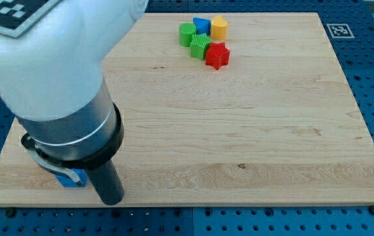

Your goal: Place the blue cube to the bottom center of the board

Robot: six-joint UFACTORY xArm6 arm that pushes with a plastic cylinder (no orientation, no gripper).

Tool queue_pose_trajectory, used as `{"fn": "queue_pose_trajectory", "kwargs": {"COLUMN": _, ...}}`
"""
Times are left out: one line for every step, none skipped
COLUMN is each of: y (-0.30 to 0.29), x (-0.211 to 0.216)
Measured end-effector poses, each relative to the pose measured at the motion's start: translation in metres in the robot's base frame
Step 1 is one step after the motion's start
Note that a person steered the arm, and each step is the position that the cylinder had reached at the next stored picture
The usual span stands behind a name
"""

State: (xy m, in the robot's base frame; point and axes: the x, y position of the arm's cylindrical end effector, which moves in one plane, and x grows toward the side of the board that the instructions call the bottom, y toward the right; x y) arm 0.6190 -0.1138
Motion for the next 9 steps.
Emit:
{"fn": "queue_pose_trajectory", "kwargs": {"y": -0.029, "x": 0.000}}
{"fn": "queue_pose_trajectory", "kwargs": {"y": -0.037, "x": 0.000}}
{"fn": "queue_pose_trajectory", "kwargs": {"y": -0.056, "x": -0.001}}
{"fn": "queue_pose_trajectory", "kwargs": {"y": -0.111, "x": -0.001}}
{"fn": "queue_pose_trajectory", "kwargs": {"y": -0.115, "x": -0.012}}
{"fn": "queue_pose_trajectory", "kwargs": {"y": -0.106, "x": -0.023}}
{"fn": "queue_pose_trajectory", "kwargs": {"y": -0.081, "x": -0.023}}
{"fn": "queue_pose_trajectory", "kwargs": {"y": -0.064, "x": -0.020}}
{"fn": "queue_pose_trajectory", "kwargs": {"y": -0.046, "x": -0.021}}
